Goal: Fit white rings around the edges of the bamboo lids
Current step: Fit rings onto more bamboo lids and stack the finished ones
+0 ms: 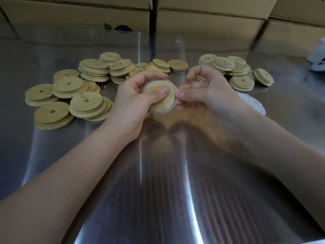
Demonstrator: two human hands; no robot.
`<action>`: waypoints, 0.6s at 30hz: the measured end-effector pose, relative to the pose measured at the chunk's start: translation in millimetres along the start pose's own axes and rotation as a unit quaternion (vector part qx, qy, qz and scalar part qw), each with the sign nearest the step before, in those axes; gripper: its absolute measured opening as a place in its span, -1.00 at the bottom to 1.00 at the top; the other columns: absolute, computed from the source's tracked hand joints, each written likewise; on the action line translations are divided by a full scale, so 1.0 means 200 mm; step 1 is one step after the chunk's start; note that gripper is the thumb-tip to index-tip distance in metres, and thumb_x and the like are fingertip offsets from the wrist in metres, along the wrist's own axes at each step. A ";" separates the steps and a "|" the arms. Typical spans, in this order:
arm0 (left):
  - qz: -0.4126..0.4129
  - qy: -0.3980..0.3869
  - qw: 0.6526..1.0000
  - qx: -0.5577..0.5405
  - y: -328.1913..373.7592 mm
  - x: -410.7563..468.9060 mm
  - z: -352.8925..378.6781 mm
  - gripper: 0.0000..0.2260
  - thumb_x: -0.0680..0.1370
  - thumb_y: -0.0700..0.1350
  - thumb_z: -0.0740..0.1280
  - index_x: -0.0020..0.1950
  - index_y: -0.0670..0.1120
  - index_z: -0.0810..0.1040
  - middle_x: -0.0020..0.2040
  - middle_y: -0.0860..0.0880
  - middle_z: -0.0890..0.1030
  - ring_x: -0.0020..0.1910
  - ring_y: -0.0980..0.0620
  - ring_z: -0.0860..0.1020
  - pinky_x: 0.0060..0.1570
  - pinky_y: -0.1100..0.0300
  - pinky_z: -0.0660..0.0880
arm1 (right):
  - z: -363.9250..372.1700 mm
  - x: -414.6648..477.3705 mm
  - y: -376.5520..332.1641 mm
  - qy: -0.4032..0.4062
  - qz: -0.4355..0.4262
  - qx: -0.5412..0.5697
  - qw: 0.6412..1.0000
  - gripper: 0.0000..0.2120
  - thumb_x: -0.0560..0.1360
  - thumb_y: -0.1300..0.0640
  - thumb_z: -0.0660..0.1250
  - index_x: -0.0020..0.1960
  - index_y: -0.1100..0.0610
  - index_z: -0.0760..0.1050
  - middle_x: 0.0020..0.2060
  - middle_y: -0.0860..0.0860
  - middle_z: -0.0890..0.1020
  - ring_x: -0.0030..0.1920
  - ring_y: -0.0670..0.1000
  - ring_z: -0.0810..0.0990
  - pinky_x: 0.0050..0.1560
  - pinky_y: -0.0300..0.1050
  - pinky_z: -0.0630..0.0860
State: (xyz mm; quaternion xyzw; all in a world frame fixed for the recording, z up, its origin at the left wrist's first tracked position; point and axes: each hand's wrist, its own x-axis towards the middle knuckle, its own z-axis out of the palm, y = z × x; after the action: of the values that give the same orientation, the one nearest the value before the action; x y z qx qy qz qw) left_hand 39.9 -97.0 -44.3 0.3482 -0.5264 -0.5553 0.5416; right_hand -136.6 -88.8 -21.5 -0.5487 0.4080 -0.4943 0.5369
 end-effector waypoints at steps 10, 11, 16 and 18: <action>0.004 -0.006 1.000 -0.007 0.00 0.00 -0.01 -0.78 0.46 -0.34 0.41 -0.03 -0.04 0.63 -0.08 0.00 0.66 -0.05 0.04 0.63 -0.01 0.10 0.61 | 0.00 -0.01 -0.01 0.013 -0.012 -0.066 0.998 -0.68 0.41 0.44 0.43 -0.08 0.14 0.36 -0.35 0.09 0.67 -0.33 0.05 0.65 -0.24 -0.08 0.61; -0.001 -0.006 1.000 -0.013 0.00 0.00 -0.01 -0.78 0.46 -0.35 0.41 -0.03 -0.04 0.63 -0.09 0.00 0.66 -0.07 0.05 0.63 -0.02 0.09 0.61 | 0.01 -0.01 -0.01 0.021 -0.022 -0.078 0.997 -0.68 0.41 0.43 0.44 -0.09 0.14 0.36 -0.35 0.08 0.67 -0.33 0.04 0.65 -0.24 -0.09 0.61; 0.007 -0.011 1.000 -0.007 -0.01 0.01 -0.01 -0.78 0.48 -0.36 0.39 -0.02 -0.04 0.61 -0.07 -0.02 0.63 -0.06 0.04 0.60 -0.03 0.10 0.60 | 0.03 -0.02 0.02 0.051 -0.059 -0.117 0.990 -0.69 0.40 0.42 0.46 -0.12 0.14 0.37 -0.40 0.04 0.67 -0.36 -0.01 0.65 -0.27 -0.13 0.61; 0.004 -0.009 1.000 -0.007 -0.02 0.01 -0.01 -0.78 0.49 -0.36 0.38 -0.01 -0.05 0.60 -0.07 -0.02 0.62 -0.06 0.05 0.60 -0.03 0.09 0.59 | 0.04 -0.02 0.02 0.055 -0.062 -0.109 0.991 -0.70 0.41 0.42 0.45 -0.11 0.14 0.37 -0.38 0.05 0.67 -0.34 0.00 0.66 -0.26 -0.12 0.62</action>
State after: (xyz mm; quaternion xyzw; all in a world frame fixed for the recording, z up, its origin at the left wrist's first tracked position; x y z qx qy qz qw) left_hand 40.7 -99.1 -47.3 0.3377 -0.5286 -0.5597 0.5416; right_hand -130.1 -83.8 -25.8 -0.5999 0.4532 -0.5092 0.4188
